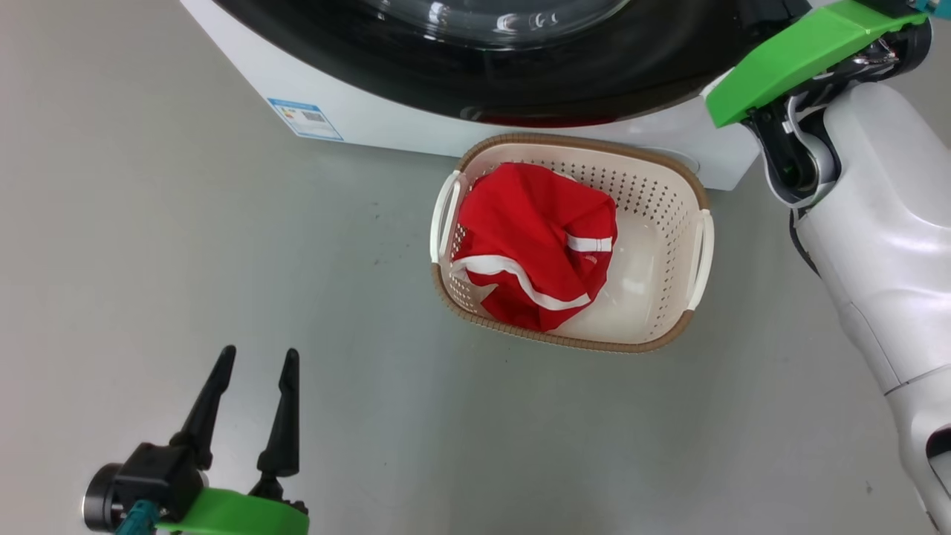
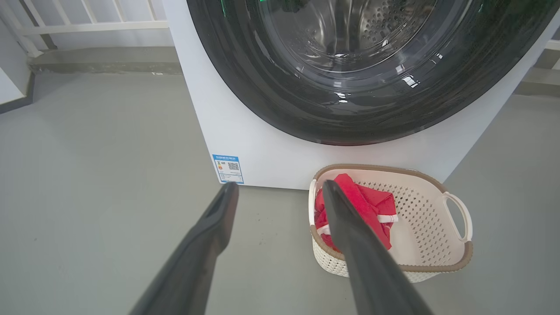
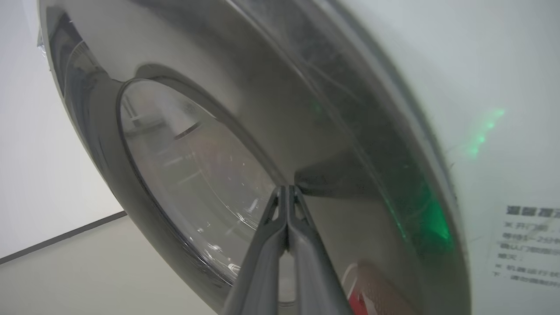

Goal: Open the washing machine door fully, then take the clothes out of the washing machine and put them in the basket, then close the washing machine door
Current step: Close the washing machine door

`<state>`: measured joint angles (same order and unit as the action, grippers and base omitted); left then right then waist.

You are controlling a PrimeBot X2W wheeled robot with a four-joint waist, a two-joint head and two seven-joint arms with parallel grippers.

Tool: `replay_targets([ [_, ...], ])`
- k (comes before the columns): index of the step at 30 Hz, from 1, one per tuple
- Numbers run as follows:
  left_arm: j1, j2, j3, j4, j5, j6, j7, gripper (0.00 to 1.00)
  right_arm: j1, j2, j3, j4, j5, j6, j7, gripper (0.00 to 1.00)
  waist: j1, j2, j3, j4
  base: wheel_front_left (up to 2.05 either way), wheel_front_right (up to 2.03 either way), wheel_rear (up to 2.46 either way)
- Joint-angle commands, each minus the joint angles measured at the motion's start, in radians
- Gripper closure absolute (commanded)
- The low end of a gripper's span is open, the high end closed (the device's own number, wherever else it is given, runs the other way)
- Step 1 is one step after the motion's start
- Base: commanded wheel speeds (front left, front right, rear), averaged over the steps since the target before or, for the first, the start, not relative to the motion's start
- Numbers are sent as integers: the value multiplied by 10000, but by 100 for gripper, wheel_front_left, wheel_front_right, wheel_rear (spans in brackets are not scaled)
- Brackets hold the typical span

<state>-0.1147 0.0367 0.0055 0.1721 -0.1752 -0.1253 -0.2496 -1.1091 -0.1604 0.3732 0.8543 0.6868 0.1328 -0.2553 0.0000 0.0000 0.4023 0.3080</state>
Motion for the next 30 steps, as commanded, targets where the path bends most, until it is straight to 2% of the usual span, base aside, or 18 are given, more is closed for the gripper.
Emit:
replay_targets([
  [1, -183, 135, 304, -179, 145, -53, -122, 0, -275, 103, -158, -217, 152, -21, -65, 100, 0, 0, 97, -16, 0, 0, 0],
  [18, -434, 229, 192, -124, 317, -54, -122, 0, -917, -20, -857, 40, 15, -21, -65, 100, 0, 0, 519, 53, 0, 0, 0],
  [27, -510, 223, 236, -92, 221, -54, -122, 0, -809, -25, -345, -108, 195, -21, -65, 100, 0, 0, 400, -178, 0, 0, 0],
  [29, -534, 211, 239, -87, 115, -54, -122, 0, -626, -90, 34, -300, 172, -21, -65, 62, 0, 0, 310, -267, 0, 0, 0],
  [30, -550, 203, 269, -96, 38, -54, -122, 0, -496, -151, 294, -460, 153, -21, -65, 51, 0, 0, 264, -313, 0, 0, 0],
])
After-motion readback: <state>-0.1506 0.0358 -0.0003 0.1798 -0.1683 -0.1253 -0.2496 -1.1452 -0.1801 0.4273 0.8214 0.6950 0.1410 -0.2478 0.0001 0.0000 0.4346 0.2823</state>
